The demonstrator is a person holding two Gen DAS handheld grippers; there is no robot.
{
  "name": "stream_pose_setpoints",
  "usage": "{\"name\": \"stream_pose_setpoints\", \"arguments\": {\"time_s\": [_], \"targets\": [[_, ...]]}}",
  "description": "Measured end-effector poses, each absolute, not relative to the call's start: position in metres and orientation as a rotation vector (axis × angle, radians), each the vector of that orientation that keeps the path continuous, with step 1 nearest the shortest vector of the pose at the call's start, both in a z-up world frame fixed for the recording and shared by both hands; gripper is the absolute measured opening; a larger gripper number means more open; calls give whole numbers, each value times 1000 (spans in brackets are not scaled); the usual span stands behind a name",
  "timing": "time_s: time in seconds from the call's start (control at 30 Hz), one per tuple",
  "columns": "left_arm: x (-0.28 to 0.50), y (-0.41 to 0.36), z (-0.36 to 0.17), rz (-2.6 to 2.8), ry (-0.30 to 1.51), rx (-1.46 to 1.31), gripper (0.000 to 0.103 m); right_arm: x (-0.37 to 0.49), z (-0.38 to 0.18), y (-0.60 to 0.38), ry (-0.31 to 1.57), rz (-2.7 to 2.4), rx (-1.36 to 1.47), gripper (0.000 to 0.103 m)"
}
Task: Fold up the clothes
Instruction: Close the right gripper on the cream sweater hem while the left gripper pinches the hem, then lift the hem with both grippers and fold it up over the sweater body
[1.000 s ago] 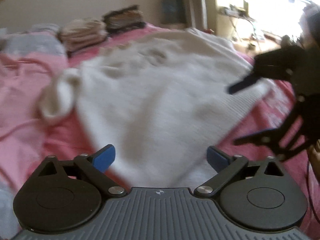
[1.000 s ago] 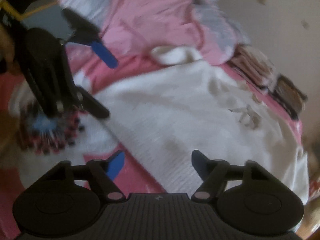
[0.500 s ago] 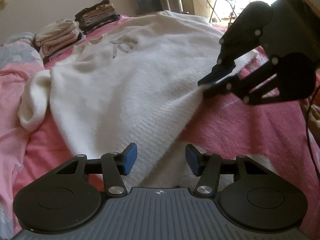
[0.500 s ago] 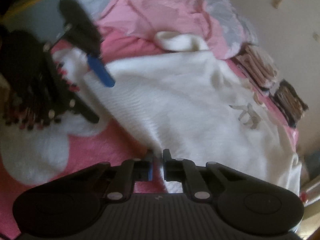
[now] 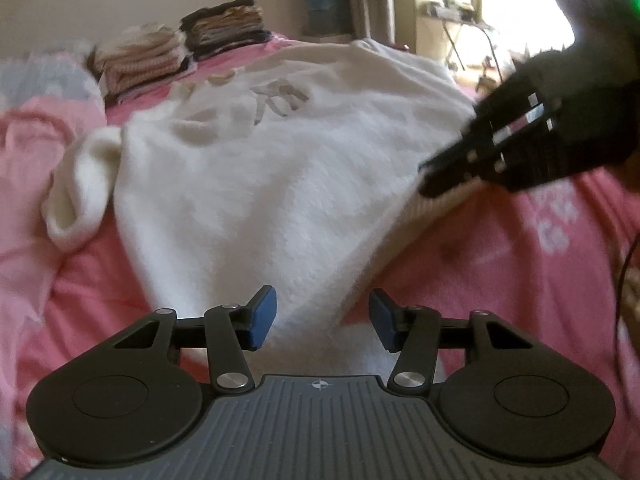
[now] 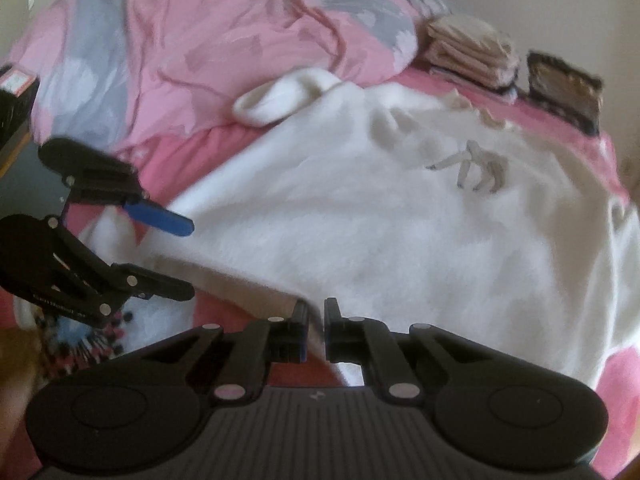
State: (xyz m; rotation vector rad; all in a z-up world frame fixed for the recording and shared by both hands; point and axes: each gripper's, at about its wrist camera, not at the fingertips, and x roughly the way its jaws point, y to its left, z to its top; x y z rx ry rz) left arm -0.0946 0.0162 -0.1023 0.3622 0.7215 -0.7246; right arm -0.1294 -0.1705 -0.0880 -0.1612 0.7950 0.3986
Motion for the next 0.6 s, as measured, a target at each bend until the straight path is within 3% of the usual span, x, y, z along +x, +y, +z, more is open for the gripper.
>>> {"name": "stream_pose_setpoints", "arguments": {"time_s": [0.2, 0.27, 0.37, 0.43, 0.6], "targets": [[-76, 15, -102, -708, 772, 266, 39, -120, -92, -183, 815, 411, -62, 7], [-75, 12, -102, -719, 764, 276, 18, -120, -94, -182, 821, 439, -61, 9], [-77, 8, -99, -720, 725, 306, 6, -120, -99, -180, 838, 464, -84, 12], [-80, 8, -93, -711, 667, 317, 4, -119, -102, -179, 840, 462, -112, 16], [-86, 6, -77, -644, 490, 418, 3, -111, -92, -180, 706, 349, -233, 11]]}}
